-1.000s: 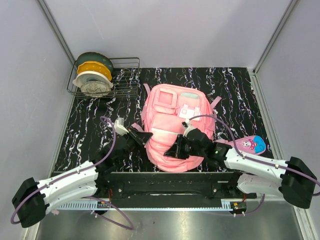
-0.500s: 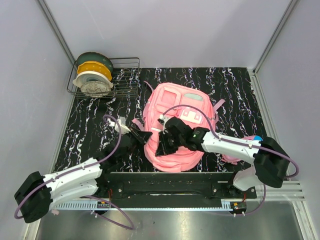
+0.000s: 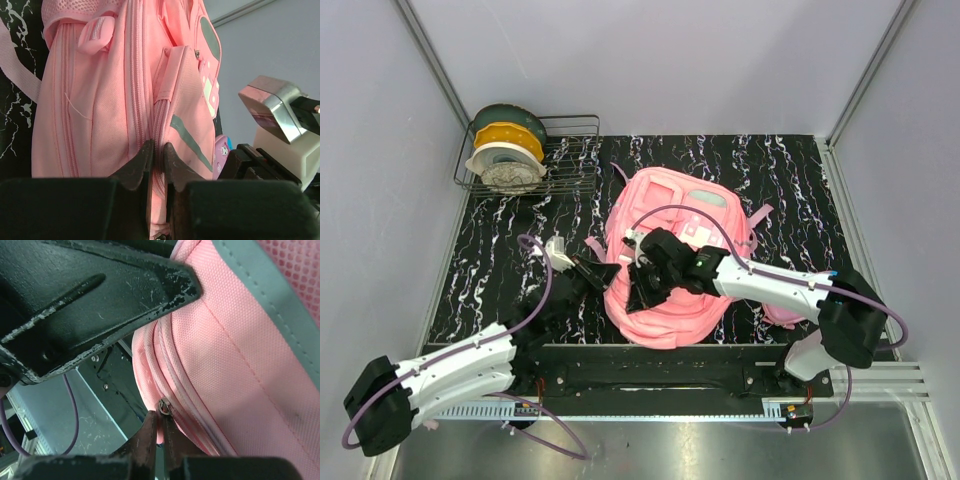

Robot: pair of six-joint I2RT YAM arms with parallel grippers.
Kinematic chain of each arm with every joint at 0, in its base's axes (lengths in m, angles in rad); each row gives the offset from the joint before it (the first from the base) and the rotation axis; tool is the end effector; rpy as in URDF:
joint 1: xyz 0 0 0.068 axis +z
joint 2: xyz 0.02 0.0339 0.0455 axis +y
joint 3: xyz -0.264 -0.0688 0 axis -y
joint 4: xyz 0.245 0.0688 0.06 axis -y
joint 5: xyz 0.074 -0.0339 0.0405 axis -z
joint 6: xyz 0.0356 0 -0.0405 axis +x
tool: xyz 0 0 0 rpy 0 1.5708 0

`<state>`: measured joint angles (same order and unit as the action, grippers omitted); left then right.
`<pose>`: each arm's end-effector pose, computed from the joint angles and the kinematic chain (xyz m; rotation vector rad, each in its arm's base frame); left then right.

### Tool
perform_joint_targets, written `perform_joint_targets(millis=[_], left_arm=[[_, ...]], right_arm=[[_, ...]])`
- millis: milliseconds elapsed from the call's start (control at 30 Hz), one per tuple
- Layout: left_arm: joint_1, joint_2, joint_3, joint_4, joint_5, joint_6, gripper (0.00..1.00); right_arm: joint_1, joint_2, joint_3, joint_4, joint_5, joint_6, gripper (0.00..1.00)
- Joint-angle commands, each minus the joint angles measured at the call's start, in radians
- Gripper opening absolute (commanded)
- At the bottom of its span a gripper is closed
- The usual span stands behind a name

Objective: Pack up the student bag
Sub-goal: Unzip the student bag at the center of the board.

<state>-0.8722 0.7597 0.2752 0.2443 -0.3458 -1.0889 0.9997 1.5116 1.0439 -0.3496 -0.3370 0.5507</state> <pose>0.1236 -0.1283 0.2087 -0.4681 1.8759 -1.0625 0.1651 0.2787 0.2417 -0.7591 2.5282 1.0493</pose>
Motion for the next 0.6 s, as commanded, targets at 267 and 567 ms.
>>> perform_joint_targets(millis=[267, 567], left_arm=[[-0.016, -0.152, 0.094, -0.214, -0.008, 0.058, 0.12], [0.007, -0.152, 0.140, -0.270, 0.019, 0.109, 0.71]], right_arm=[[-0.032, -0.379, -0.160, 0.071, 0.332, 0.164, 0.69], [-0.084, -0.738, -0.318, -0.253, 0.599, 0.443, 0.72]])
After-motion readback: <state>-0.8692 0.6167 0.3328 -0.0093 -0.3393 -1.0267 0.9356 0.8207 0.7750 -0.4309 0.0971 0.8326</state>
